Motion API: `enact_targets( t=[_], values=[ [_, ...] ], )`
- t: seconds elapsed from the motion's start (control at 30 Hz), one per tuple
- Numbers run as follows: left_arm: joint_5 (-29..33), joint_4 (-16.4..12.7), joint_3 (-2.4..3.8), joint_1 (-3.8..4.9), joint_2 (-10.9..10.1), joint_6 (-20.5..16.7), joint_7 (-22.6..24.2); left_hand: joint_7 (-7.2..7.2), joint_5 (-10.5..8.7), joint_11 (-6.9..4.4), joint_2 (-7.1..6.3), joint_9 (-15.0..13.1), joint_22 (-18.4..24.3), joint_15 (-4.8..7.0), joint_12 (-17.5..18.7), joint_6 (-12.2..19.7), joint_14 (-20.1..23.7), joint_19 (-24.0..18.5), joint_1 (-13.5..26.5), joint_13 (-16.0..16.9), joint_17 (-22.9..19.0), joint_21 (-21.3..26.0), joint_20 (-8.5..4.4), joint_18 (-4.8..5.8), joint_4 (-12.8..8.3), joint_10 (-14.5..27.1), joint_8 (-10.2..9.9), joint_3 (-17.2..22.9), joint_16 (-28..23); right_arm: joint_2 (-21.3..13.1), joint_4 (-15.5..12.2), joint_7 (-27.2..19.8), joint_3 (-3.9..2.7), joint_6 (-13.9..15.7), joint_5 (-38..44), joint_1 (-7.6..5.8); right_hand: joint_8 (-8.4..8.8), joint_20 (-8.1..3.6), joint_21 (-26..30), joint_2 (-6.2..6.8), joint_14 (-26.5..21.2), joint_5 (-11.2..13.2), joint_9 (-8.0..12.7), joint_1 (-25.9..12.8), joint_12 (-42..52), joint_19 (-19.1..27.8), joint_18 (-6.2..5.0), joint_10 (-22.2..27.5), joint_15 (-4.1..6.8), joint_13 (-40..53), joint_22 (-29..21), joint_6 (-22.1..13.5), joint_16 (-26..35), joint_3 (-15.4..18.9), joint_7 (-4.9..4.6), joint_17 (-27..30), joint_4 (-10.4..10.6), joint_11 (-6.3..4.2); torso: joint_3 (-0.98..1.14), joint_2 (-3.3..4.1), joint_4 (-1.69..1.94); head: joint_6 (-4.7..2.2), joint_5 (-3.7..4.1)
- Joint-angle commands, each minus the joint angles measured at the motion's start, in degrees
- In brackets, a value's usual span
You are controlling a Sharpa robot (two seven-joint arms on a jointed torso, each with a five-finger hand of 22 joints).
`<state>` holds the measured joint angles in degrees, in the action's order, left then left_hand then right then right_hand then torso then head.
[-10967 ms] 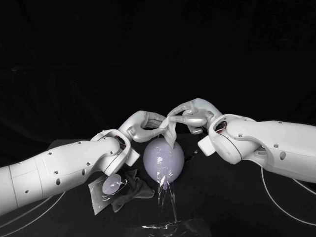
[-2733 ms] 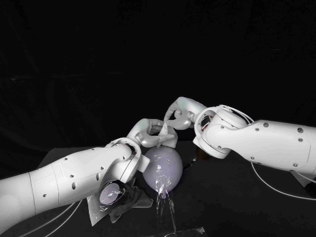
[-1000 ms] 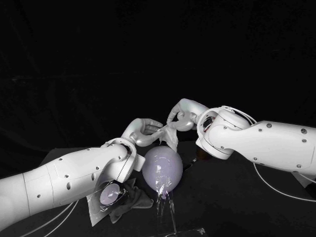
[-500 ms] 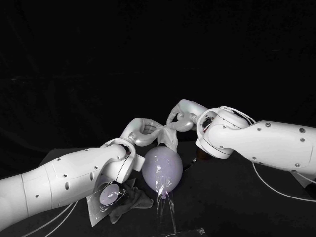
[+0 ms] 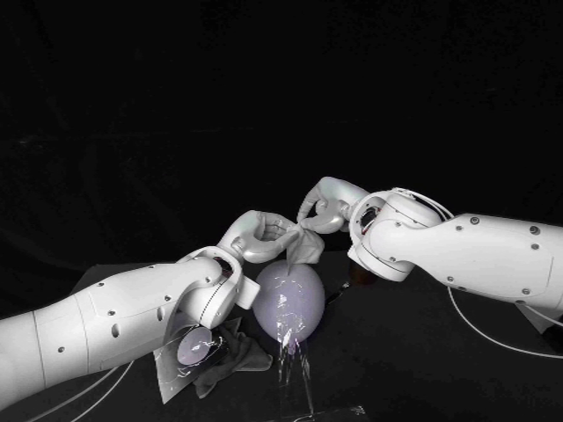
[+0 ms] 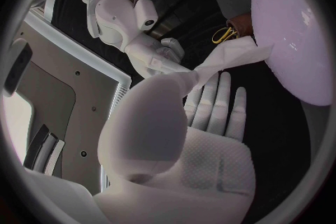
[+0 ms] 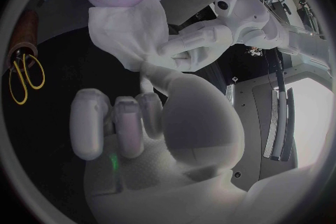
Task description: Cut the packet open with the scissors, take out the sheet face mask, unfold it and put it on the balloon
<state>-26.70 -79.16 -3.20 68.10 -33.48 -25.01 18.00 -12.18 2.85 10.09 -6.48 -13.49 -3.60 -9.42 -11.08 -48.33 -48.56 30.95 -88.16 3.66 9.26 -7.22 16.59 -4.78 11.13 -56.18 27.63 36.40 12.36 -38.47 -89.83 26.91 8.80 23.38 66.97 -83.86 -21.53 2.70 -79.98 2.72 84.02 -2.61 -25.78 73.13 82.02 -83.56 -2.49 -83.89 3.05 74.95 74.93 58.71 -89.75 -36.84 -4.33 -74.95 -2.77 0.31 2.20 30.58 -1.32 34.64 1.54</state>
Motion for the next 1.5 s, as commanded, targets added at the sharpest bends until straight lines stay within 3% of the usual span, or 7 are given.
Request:
enact_targets(
  t=[0.03, 0.33, 0.77, 1.07, 1.17, 1.33, 1.5],
  values=[
    [2.31, 0.05, 0.09, 0.08, -0.15, 4.38, 3.27, -0.04, -0.08, 0.05, -0.12, -0.08, 0.07, 0.03, 0.22, -0.35, -0.27, 0.37, 0.57, -0.04, 0.07, -0.12, 0.0, -0.1, -0.09, -0.27, 0.38, 0.2, 0.13, -0.03, -0.02, -0.17, -0.03, -0.72, 0.18, -0.01, -1.37, 0.01, -0.1, -0.4, 5.98, -0.18, -5.41, -0.19, 0.34, -2.04, 0.31, -2.46, 0.52, 9.32, 11.36, 0.29, -0.25, -0.26, 0.01, -15.05, 0.05, -0.41, 0.02, -0.02, -0.01, 0.01, 0.12],
    [4.41, 0.54, 0.09, 0.08, -0.77, 4.96, 3.16, 0.2, -0.08, -0.16, 0.07, -0.49, 0.07, 0.18, 1.09, -0.55, -0.54, 0.87, 1.06, -0.08, 0.1, -0.19, 0.0, -0.26, -0.93, -1.05, 0.87, 0.42, -0.07, -0.32, -0.09, -0.1, -0.03, -0.64, 0.17, -0.01, -1.37, 0.01, -0.1, -0.4, 5.98, -0.18, -5.41, -0.19, 0.34, -2.04, 0.31, -2.46, 0.52, 9.32, 11.36, 0.29, -0.25, -0.26, 0.01, -15.05, 0.05, -0.41, 0.0, -0.03, 0.0, 0.05, 0.2],
    [5.53, 0.81, 0.09, 0.09, -1.19, 5.87, 1.2, -0.06, -0.09, 0.17, -4.07, -0.55, 0.07, -0.08, 2.85, -0.05, -0.11, 1.82, 5.47, 0.01, 0.03, -0.29, 0.02, -0.66, -0.29, -1.19, 0.55, -3.92, -0.88, -0.47, -0.35, -0.09, -0.02, -0.5, 0.12, 0.01, -1.4, 0.0, -0.1, -0.38, 5.98, -0.18, -5.46, -0.35, 0.34, -2.05, 0.31, -2.47, 0.52, 9.33, 11.37, 0.27, -0.25, -0.42, 0.0, -15.05, 0.01, -0.4, 0.01, -0.04, 0.0, 0.24, 0.42],
    [10.38, 0.81, 0.08, 0.09, -1.29, 6.91, 1.64, 0.04, -0.07, 0.08, -4.81, -0.32, 0.09, -0.06, 3.28, -0.25, 0.09, 2.08, 6.36, 0.08, 0.02, -0.24, 0.09, -0.63, -0.12, -1.53, 0.1, -5.52, -1.25, -0.41, -0.34, -0.06, -0.02, -0.58, 0.11, 0.02, -1.4, 0.0, -0.1, -0.38, 5.98, -0.18, -5.46, -0.35, 0.34, -2.05, 0.31, -2.47, 0.52, 9.33, 11.37, 0.27, -0.25, -0.42, 0.0, -15.05, 0.01, -0.4, 0.01, -0.03, -0.03, 0.34, 0.52],
    [11.77, 0.86, 0.08, 0.09, -1.37, 7.23, 1.78, 0.05, -0.07, 0.07, -4.8, -0.29, 0.11, -0.07, 3.32, -0.29, 0.17, 1.96, 6.4, 0.09, 0.01, -0.19, 0.09, -0.6, -0.1, -1.57, 0.06, -5.63, -1.32, -0.38, -0.29, -0.03, -0.02, -0.58, 0.11, 0.03, -1.4, 0.0, -0.1, -0.38, 5.98, -0.18, -5.46, -0.35, 0.34, -2.05, 0.31, -2.47, 0.52, 9.33, 11.37, 0.27, -0.25, -0.42, 0.0, -15.05, 0.01, -0.4, 0.02, -0.03, -0.01, 0.29, 0.6],
    [12.88, 0.98, 0.08, 0.09, -1.46, 7.7, 1.76, 0.59, -0.05, -0.28, -2.89, -0.34, 0.12, 0.12, 3.54, -1.29, -0.04, 2.1, 4.46, 0.1, 0.1, -0.12, 0.07, -0.44, -1.2, -2.19, 0.24, -4.62, -1.39, -0.28, -0.25, 0.0, -0.02, -0.58, 0.12, 0.03, -1.42, 0.0, -0.07, -0.36, 5.98, -0.18, -5.48, -0.4, 0.28, -2.04, 0.31, -2.44, 0.53, 9.29, 11.36, 0.26, -0.25, -0.48, 0.0, -15.05, -0.01, -0.4, 0.02, -0.06, 0.01, 0.34, 0.71],
    [12.76, 1.07, 0.08, 0.09, -1.54, 8.52, 1.37, 0.69, -0.06, -0.34, -2.43, -0.4, 0.12, 0.2, 3.75, -1.78, -0.28, 2.09, 3.76, 0.07, 0.18, -0.08, 0.06, -0.4, -1.84, -2.5, 0.39, -4.22, -1.36, -0.25, -0.19, -0.04, -0.02, -0.04, 0.23, 0.04, -1.42, 0.0, -0.07, -0.36, 5.98, -0.18, -5.48, -0.4, 0.28, -2.04, 0.31, -2.44, 0.53, 9.29, 11.36, 0.26, -0.25, -0.48, 0.0, -15.05, -0.01, -0.4, 0.01, -0.06, -0.03, 0.34, 0.69]
  ],
)
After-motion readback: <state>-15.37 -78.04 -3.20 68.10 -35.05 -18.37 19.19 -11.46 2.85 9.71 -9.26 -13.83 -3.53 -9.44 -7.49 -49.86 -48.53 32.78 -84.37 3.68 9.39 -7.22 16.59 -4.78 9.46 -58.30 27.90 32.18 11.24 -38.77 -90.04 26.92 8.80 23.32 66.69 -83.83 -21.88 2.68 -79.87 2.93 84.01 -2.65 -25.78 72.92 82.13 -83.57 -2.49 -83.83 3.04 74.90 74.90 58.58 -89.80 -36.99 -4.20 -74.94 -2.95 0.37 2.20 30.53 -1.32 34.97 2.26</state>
